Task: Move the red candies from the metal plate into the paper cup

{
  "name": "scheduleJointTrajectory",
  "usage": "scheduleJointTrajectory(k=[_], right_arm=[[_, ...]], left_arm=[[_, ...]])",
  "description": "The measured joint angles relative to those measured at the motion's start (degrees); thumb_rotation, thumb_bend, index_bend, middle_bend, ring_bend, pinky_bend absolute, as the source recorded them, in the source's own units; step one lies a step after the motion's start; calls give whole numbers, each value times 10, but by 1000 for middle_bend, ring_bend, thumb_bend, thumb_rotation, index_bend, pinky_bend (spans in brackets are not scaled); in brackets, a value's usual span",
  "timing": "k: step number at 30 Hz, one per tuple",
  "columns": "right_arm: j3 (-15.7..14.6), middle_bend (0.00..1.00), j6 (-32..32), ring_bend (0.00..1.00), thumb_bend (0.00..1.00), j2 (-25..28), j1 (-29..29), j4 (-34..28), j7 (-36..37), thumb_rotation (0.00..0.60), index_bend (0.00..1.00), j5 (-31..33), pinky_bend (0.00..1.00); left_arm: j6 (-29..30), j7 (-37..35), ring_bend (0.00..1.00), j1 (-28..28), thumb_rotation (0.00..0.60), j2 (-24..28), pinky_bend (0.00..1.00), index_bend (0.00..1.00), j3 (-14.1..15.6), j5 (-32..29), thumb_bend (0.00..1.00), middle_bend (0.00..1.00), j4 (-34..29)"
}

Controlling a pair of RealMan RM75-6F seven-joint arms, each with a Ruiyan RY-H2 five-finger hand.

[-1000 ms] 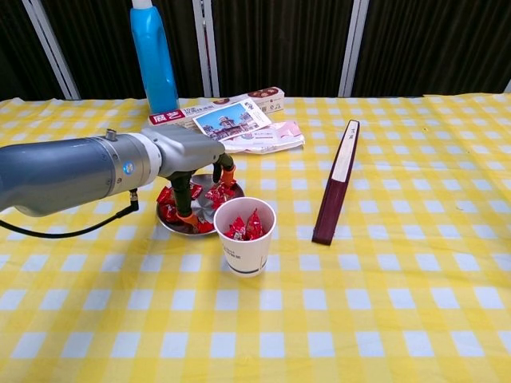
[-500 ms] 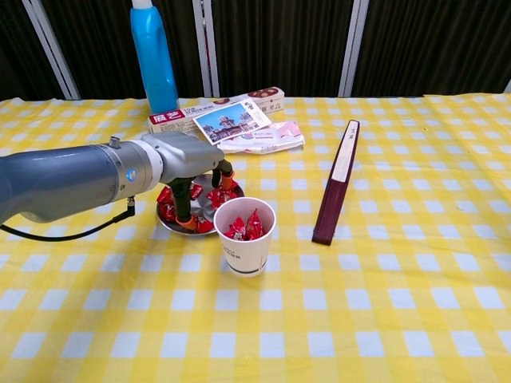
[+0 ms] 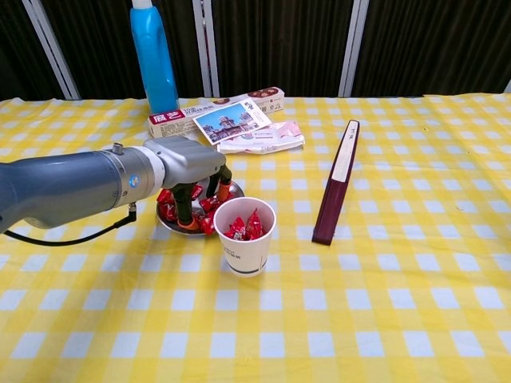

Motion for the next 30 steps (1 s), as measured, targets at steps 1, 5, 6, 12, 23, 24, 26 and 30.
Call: scheduleJointTrajectory(k=[1, 5, 6, 12, 23, 24, 26, 30], right_arm=[[0, 0, 0, 0, 387, 0, 0, 0, 0, 600, 0, 0, 0], [0, 0, 0, 0, 387, -1, 0, 0, 1, 600, 0, 0, 0], [0, 0, 0, 0, 387, -1, 0, 0, 1, 600, 0, 0, 0], [0, 0, 0, 0, 387, -1, 0, 1, 0, 600, 0, 0, 0], [0, 0, -1, 0, 388, -2, 0, 1, -1, 600, 0, 0, 0], [0, 0, -1, 0, 388, -1, 0, 1, -1, 600, 0, 0, 0], [0, 0, 0, 0, 388, -2, 0, 2, -1, 600, 0, 0, 0], [0, 0, 0, 0, 388, -2, 0, 2, -1, 600, 0, 0, 0]], left_arm=[[0, 0, 841, 0, 600, 0, 957, 404, 0, 0, 267, 415, 1], [-1, 0, 844, 2, 600, -1, 957, 441, 2, 0, 287, 470, 2], [-1, 1, 845, 2, 600, -1, 957, 448, 3, 0, 296, 486, 2], [-1, -1, 846, 6, 600, -2, 958, 479, 5, 4, 339, 531, 4], [4, -6, 851, 11, 600, 0, 958, 531, 4, 16, 434, 601, 8], [4, -7, 852, 12, 600, 0, 958, 535, 4, 17, 439, 607, 8], [6, -8, 854, 13, 600, 1, 959, 540, 3, 20, 441, 612, 8], [10, -12, 855, 16, 600, 4, 959, 545, 1, 25, 442, 617, 7]])
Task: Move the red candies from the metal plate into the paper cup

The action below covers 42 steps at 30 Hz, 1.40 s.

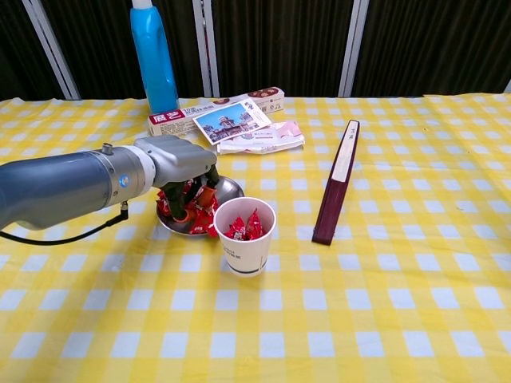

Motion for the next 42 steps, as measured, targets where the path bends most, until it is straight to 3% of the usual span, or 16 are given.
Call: scheduleJointTrajectory(k=[13, 27, 38, 42], right_arm=[[0, 0, 1, 0, 387, 0, 0, 0, 0, 600, 0, 0, 0], [1, 0, 1, 0, 388, -2, -1, 1, -6, 600, 0, 1, 0], [3, 0, 2, 0, 387, -1, -2, 0, -3, 600, 0, 6, 0], [4, 0, 2, 0, 388, 0, -2, -1, -1, 600, 0, 7, 0]], left_arm=[[20, -16, 855, 10, 600, 37, 959, 550, -19, 20, 442, 622, -36], [47, -32, 855, 11, 600, 113, 959, 546, -50, 70, 442, 619, -170], [24, -29, 855, -8, 600, 111, 959, 519, -39, 94, 436, 592, -237], [16, -21, 854, -17, 600, 103, 959, 507, -30, 87, 384, 582, -241]])
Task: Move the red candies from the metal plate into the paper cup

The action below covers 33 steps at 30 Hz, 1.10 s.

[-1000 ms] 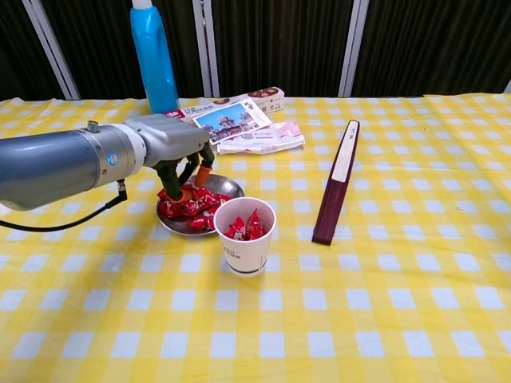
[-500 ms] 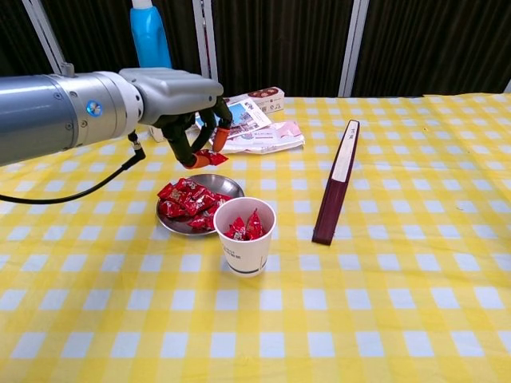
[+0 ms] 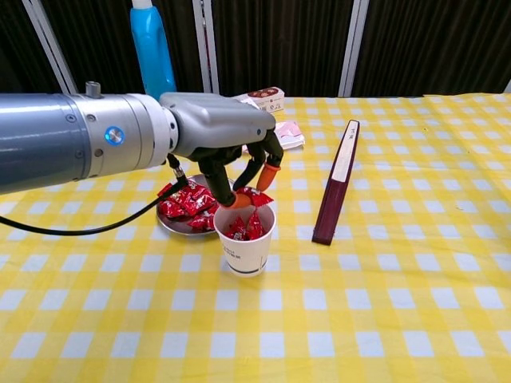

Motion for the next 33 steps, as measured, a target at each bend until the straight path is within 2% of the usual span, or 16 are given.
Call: scheduleJointTrajectory(k=[5, 10, 15, 20, 23, 28, 31, 33], right_arm=[[0, 0, 1, 0, 388, 0, 0, 0, -1, 600, 0, -2, 0], [0, 0, 2, 0, 387, -1, -1, 0, -1, 600, 0, -2, 0], [0, 0, 4, 0, 387, -2, -1, 2, -1, 600, 0, -4, 0], [1, 0, 5, 0, 388, -3, -1, 3, -1, 600, 0, -5, 0], [1, 0, 6, 0, 388, -3, -1, 3, -1, 600, 0, -6, 0], [0, 0, 5, 0, 388, -3, -1, 3, -1, 600, 0, -6, 0], [0, 0, 3, 0, 388, -4, 0, 3, -2, 600, 0, -6, 0], [0, 0, 3, 0, 388, -4, 0, 3, -2, 600, 0, -5, 0]], left_arm=[[-6, 3, 854, -8, 600, -10, 959, 471, 7, -13, 309, 559, 1], [-7, -1, 853, -11, 600, -10, 959, 389, 10, -20, 268, 466, 2], [10, -23, 852, -5, 600, -1, 959, 338, -4, -16, 267, 394, -2], [41, -63, 850, 16, 600, 18, 958, 320, -18, 11, 266, 375, -4], [52, -70, 850, 25, 600, 24, 958, 317, -19, 17, 266, 441, 3], [65, -66, 890, 34, 600, 26, 958, 320, -11, 17, 266, 733, 25], [70, -54, 928, 37, 600, 21, 959, 329, -5, 10, 266, 850, 46], [69, -47, 943, 38, 600, 13, 962, 343, -2, -5, 266, 884, 63]])
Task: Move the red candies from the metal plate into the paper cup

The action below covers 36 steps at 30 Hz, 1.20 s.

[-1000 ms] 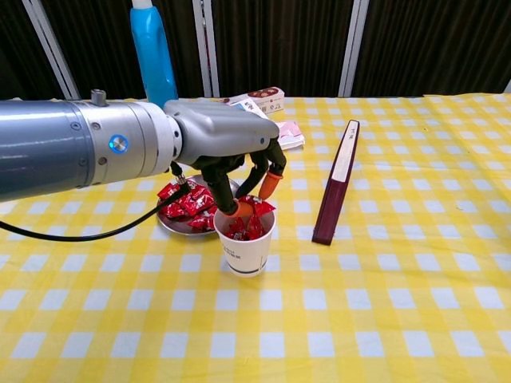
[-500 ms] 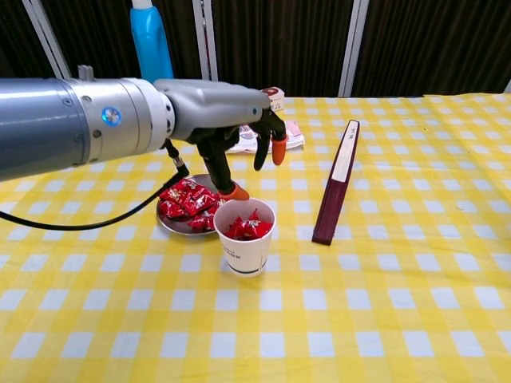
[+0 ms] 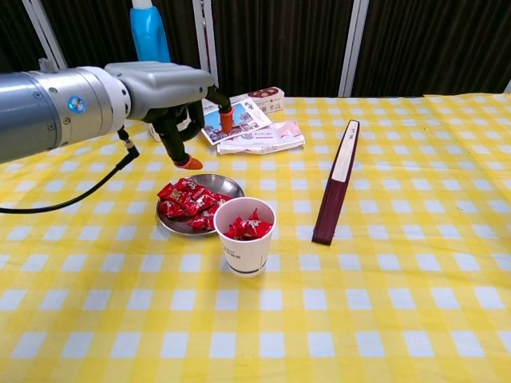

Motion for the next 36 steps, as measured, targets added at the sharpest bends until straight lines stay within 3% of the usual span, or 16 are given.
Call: scheduleJointTrajectory(k=[14, 30, 36], right_arm=[[1, 0, -4, 0, 388, 2, 2, -2, 5, 600, 0, 3, 0], [0, 0, -4, 0, 387, 3, 2, -2, 7, 600, 0, 3, 0], [0, 0, -5, 0, 387, 4, 2, -2, 8, 600, 0, 4, 0]], left_arm=[[-22, 85, 964, -19, 600, -86, 969, 335, 9, -142, 266, 924, 110], [-57, 88, 966, -24, 600, -144, 971, 361, 0, -159, 267, 929, 212], [-73, 69, 975, -21, 600, -171, 976, 437, -5, -139, 376, 942, 245]])
